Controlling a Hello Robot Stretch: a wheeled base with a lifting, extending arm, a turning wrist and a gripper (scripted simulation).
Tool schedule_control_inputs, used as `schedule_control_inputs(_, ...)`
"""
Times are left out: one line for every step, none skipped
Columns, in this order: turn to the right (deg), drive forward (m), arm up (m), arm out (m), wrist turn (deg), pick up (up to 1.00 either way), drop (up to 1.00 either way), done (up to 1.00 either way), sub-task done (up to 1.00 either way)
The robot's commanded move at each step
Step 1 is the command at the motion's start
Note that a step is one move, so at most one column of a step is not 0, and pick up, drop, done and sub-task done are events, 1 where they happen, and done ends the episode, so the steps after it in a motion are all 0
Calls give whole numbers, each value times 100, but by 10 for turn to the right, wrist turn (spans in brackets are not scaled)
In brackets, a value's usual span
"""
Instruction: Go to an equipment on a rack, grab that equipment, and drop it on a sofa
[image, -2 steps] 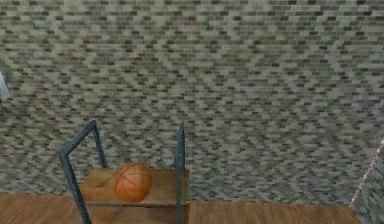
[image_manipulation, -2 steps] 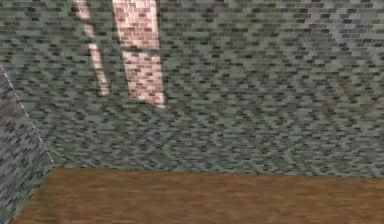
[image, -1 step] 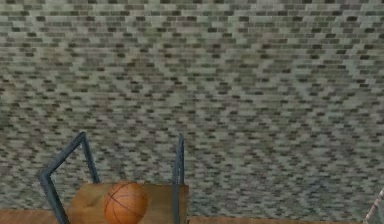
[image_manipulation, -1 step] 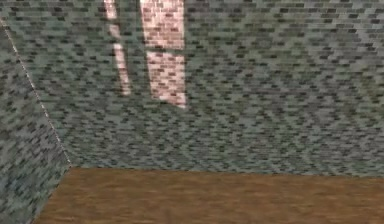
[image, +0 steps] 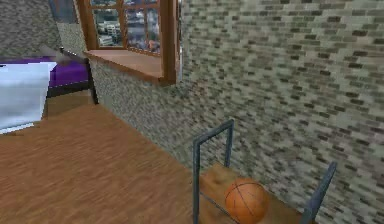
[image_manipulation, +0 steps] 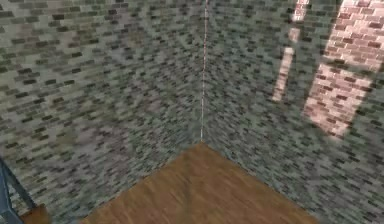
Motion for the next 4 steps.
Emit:
schedule_control_inputs(-450,0,0,0,0,0,0,0,0)
schedule_control_inputs(-210,0,0,0,0,0,0,0,0)
schedule_control_inputs(0,0,50,0,0,0,0,0,0)
schedule_control_inputs(0,0,12,0,0,0,0,0,0)
